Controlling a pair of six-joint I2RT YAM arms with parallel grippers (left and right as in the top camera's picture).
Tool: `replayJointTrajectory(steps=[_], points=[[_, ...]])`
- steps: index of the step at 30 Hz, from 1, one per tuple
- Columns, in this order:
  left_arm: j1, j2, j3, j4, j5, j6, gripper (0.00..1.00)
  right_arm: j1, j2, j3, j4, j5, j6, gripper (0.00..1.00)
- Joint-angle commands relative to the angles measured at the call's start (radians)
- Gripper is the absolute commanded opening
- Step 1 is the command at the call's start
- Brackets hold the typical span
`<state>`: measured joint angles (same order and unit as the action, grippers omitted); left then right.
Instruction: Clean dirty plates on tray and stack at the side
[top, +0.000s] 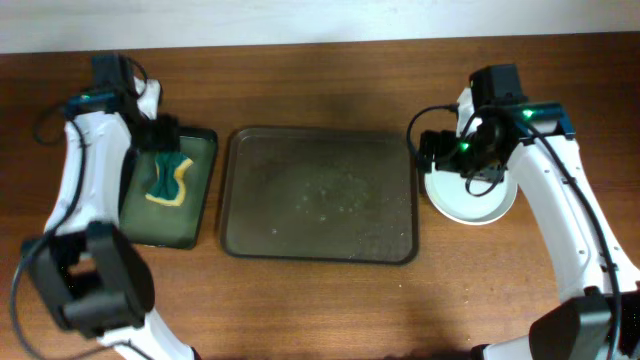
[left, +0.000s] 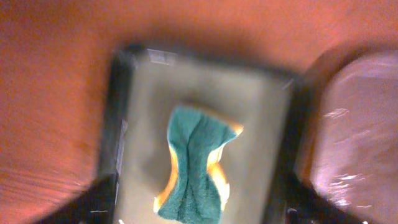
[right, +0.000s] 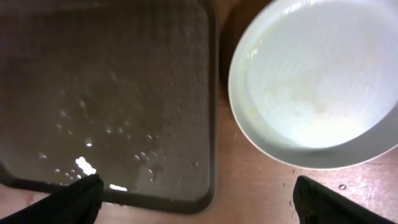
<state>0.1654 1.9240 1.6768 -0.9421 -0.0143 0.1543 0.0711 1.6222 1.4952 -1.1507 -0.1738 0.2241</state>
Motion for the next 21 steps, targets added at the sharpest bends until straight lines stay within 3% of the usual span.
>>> replayJointTrajectory(steps=[1, 6, 17, 21], points=[[-0.019, -0.155, 0.039, -0.006, 0.082, -0.010, 1.00, 0.001, -0.058, 0.171, -0.114, 0.013, -0.100, 0.98], [-0.019, -0.167, 0.039, -0.007, 0.082, -0.010, 0.99, 0.001, -0.170, 0.359, -0.325, 0.020, -0.119, 0.98], [-0.019, -0.167, 0.039, -0.007, 0.082, -0.010, 0.99, 0.001, -0.203, 0.358, -0.327, 0.017, -0.121, 0.98], [-0.019, -0.167, 0.039, -0.007, 0.082, -0.010, 0.99, 0.059, -0.276, 0.321, -0.208, 0.040, -0.226, 0.98]])
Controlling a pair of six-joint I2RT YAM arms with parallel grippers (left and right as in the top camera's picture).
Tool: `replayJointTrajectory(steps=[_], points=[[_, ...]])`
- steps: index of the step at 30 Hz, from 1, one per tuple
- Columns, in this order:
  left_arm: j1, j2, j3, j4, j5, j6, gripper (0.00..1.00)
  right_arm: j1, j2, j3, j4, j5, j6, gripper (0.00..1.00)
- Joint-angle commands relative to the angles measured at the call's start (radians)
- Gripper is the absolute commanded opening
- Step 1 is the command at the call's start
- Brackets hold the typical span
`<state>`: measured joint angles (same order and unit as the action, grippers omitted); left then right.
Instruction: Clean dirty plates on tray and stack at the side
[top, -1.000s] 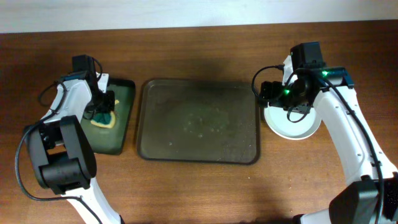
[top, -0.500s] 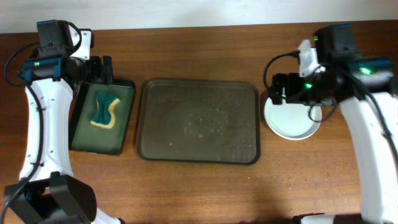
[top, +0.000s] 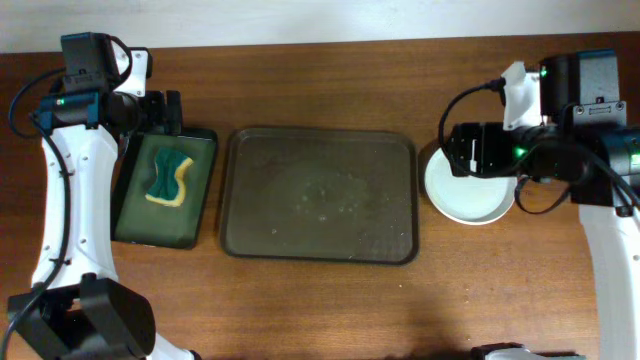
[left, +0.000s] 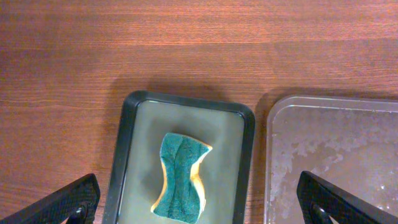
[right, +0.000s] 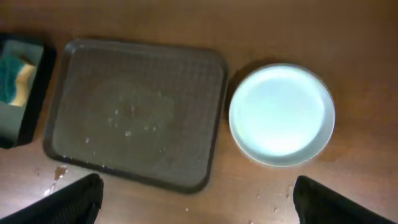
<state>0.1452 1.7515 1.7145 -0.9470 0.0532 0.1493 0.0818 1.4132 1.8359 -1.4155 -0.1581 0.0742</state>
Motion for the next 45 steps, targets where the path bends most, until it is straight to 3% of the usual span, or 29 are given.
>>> replayJointTrajectory(steps=[1, 5, 10, 14, 15, 19, 28, 34, 45], points=[[0.002, 0.005, 0.001, -0.002, 0.014, -0.005, 1.00, 0.077, -0.127, -0.065, 0.129, 0.050, -0.095, 0.98], [0.002, 0.005, 0.001, -0.002, 0.014, -0.005, 0.99, 0.080, -0.342, -0.273, 0.307, 0.077, -0.097, 0.98], [0.002, 0.005, 0.001, -0.009, 0.014, -0.005, 0.99, 0.079, -0.809, -0.823, 0.697, 0.124, -0.097, 0.98], [0.002, 0.005, 0.001, -0.010, 0.014, -0.005, 0.99, 0.037, -1.080, -1.196, 0.961, 0.129, -0.097, 0.98], [0.002, 0.005, 0.001, -0.010, 0.014, -0.005, 0.99, 0.029, -1.201, -1.360, 1.060, 0.129, -0.097, 0.98], [0.002, 0.005, 0.001, -0.009, 0.014, -0.005, 0.99, 0.029, -1.398, -1.632, 1.249, 0.126, -0.097, 0.98], [0.002, 0.005, 0.001, -0.010, 0.014, -0.005, 0.99, 0.029, -1.410, -1.830, 1.440, 0.130, -0.097, 0.98], [0.002, 0.005, 0.001, -0.010, 0.014, -0.005, 0.99, 0.029, -1.410, -1.830, 1.343, 0.114, -0.096, 0.98], [0.002, 0.005, 0.001, -0.009, 0.014, -0.005, 0.99, 0.029, -1.410, -1.830, 1.341, 0.111, -0.089, 0.98]])
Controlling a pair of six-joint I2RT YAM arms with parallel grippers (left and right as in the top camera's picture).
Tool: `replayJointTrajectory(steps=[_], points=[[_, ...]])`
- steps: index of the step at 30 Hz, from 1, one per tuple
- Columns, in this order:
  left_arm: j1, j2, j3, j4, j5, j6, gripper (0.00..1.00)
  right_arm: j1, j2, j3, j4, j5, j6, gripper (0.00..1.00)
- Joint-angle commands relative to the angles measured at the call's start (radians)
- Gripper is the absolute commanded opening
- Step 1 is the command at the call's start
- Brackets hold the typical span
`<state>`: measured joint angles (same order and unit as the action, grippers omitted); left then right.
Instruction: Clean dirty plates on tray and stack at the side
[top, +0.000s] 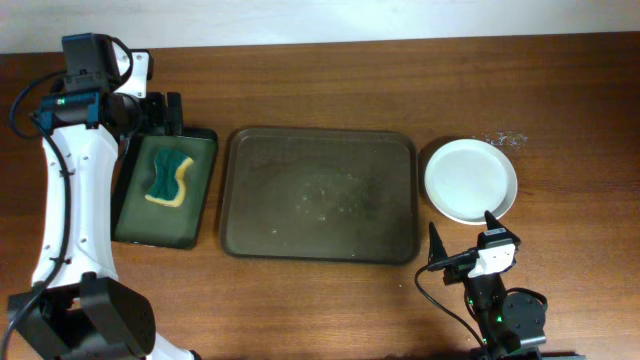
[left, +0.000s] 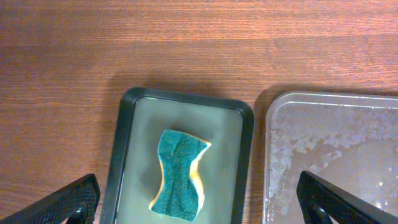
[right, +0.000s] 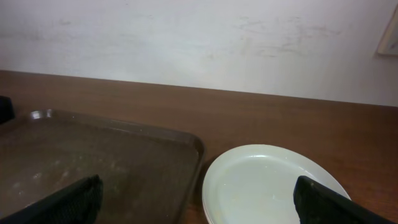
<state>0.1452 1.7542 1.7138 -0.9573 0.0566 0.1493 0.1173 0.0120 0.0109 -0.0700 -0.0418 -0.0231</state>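
Observation:
A white plate (top: 470, 180) lies on the table just right of the big grey tray (top: 320, 131); the tray holds only water drops. In the right wrist view the plate (right: 273, 186) shows low ahead, beside the tray's corner (right: 186, 144). My right gripper (top: 463, 238) is open and empty, down near the table's front edge, facing the plate. My left gripper (top: 160, 110) hangs open and empty high above the far end of the small dark tray (left: 124, 155), where a green and yellow sponge (left: 179, 174) lies.
The small dark tray (top: 200, 190) sits left of the grey tray, a narrow strip of wood between them. A few specks (top: 503, 140) lie on the table behind the plate. A pale wall (right: 199, 43) stands behind the table.
My right arm was raised high above the plate; now it sits folded low at the table's front edge, gripper looking across at the plate. Left arm, sponge, plate and trays are unchanged.
First my left gripper was low over the sponge tray and my right gripper close above the plate beside the grey tray. Then both were high up, open and empty. Now the right one is down at the front edge; the plate has stayed put.

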Motion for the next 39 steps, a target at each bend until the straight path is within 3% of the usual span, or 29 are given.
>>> replayJointTrajectory(steps=[1, 8, 10, 14, 18, 27, 29, 32, 37, 39], points=[[0.002, 0.002, 0.002, 0.001, 0.011, -0.005, 1.00, -0.006, -0.008, -0.005, -0.005, -0.006, 0.008, 0.98], [0.002, -0.015, 0.002, -0.014, -0.005, -0.005, 0.99, -0.006, -0.008, -0.005, -0.005, -0.006, 0.008, 0.98], [0.002, -0.070, 0.002, -0.032, -0.038, -0.005, 0.99, -0.006, -0.008, -0.005, -0.005, -0.006, 0.008, 0.98], [-0.020, -0.232, -0.069, 0.063, 0.037, 0.026, 0.99, -0.006, -0.008, -0.005, -0.005, -0.006, 0.008, 0.98], [-0.085, -0.528, -0.404, 0.362, 0.034, 0.112, 0.99, -0.006, -0.008, -0.005, -0.005, -0.006, 0.008, 0.98], [-0.093, -1.349, -1.448, 1.083, 0.106, 0.114, 0.99, -0.006, -0.008, -0.005, -0.005, -0.006, 0.008, 0.98], [-0.107, -1.470, -1.606, 1.173, 0.103, 0.114, 0.99, -0.006, -0.008, -0.005, -0.005, -0.006, 0.008, 0.98], [-0.130, -1.573, -1.694, 1.164, 0.070, 0.115, 0.99, -0.006, -0.008, -0.005, -0.005, -0.006, 0.008, 0.98], [-0.143, -1.723, -1.705, 0.914, 0.039, 0.185, 0.99, -0.006, -0.008, -0.005, -0.005, -0.006, 0.008, 0.98], [-0.143, -1.749, -1.705, 0.887, 0.033, 0.183, 1.00, -0.006, -0.008, -0.005, -0.005, -0.006, 0.008, 0.98]])
